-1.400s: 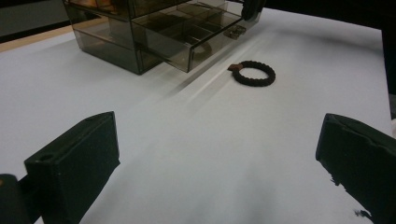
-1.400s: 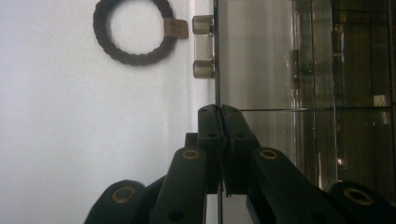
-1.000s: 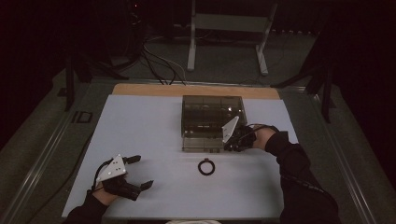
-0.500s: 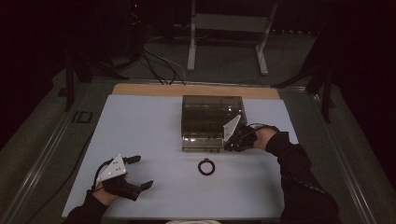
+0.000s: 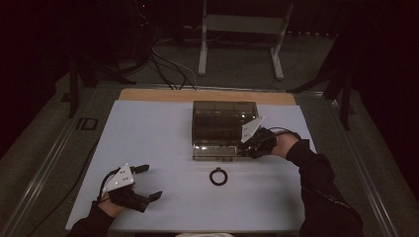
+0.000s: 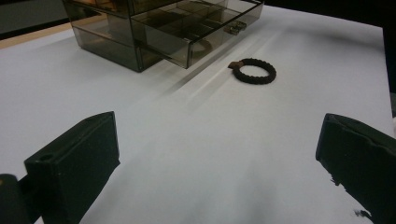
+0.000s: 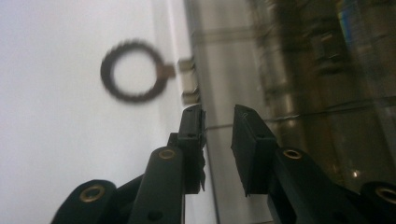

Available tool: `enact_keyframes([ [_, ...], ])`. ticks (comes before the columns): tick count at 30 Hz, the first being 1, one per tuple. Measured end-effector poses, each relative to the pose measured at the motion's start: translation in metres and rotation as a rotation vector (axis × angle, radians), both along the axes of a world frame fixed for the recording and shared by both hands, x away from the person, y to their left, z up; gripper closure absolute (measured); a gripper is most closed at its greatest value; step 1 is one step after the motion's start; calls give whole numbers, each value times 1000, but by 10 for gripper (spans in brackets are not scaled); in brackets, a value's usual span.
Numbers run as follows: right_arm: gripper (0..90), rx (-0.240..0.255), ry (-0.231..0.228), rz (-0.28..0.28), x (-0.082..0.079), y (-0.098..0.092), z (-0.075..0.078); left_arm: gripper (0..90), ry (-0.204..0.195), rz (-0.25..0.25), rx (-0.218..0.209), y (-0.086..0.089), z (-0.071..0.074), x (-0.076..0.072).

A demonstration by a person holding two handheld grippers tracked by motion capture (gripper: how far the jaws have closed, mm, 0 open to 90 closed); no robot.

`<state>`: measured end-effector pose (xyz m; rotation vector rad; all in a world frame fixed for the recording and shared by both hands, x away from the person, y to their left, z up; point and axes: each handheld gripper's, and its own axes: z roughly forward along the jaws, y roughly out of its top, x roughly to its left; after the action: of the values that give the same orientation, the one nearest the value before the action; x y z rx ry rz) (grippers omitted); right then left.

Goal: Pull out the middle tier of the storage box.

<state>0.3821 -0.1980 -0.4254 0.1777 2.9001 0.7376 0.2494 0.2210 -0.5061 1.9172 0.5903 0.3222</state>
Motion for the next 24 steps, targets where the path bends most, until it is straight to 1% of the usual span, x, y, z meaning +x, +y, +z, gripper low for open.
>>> enact_keyframes([
  [1, 725, 34, -6, -28, 1, -2, 6, 9, -1, 0, 0, 0, 0, 0],
  [2, 725, 34, -6, -28, 1, -2, 6, 8, -1, 0, 0, 0, 0, 0],
  [3, 713, 66, -10, -60, 0, -4, 12, 8, 0, 0, 0, 0, 0, 0],
  [6, 697, 112, -13, -87, -3, -5, 18, 8, 0, 0, 1, 0, 0, 0],
  [7, 689, 135, -14, -104, -4, -6, 22, 9, 0, 0, 0, 0, 0, 0],
  [10, 632, 184, -18, -164, -7, -6, 28, 9, 0, 0, -3, 0, 0, 0],
  [11, 609, 205, -17, -194, -8, -7, 30, 8, 1, 0, -2, 0, 0, 0],
  [12, 609, 205, -17, -194, -8, -7, 30, 9, 1, 0, -2, 0, 0, 0],
  [13, 563, 230, -13, -232, -10, -7, 34, 8, 0, -1, -2, 0, 0, 0],
  [15, 544, 248, -16, -250, -13, -8, 36, 8, 1, -1, -3, 0, 0, 0],
  [16, 528, 251, -12, -259, -14, -8, 36, 8, 0, -1, -3, 0, 0, 0],
  [17, 503, 252, -20, -265, -16, -8, 36, 8, 0, 0, -3, 0, 0, 0],
  [20, 454, 269, -25, -269, -22, -7, 37, 9, 0, 0, -3, 0, 0, 0],
  [22, 373, 275, -9, -275, -26, -6, 37, 8, -2, 0, -3, 0, 0, 0],
  [23, 329, 279, 12, -281, -28, -4, 36, 9, -2, 0, -3, 0, 0, 0],
  [24, 300, 280, 16, -285, -29, -3, 36, 8, -2, -1, -1, 0, 0, 0],
])
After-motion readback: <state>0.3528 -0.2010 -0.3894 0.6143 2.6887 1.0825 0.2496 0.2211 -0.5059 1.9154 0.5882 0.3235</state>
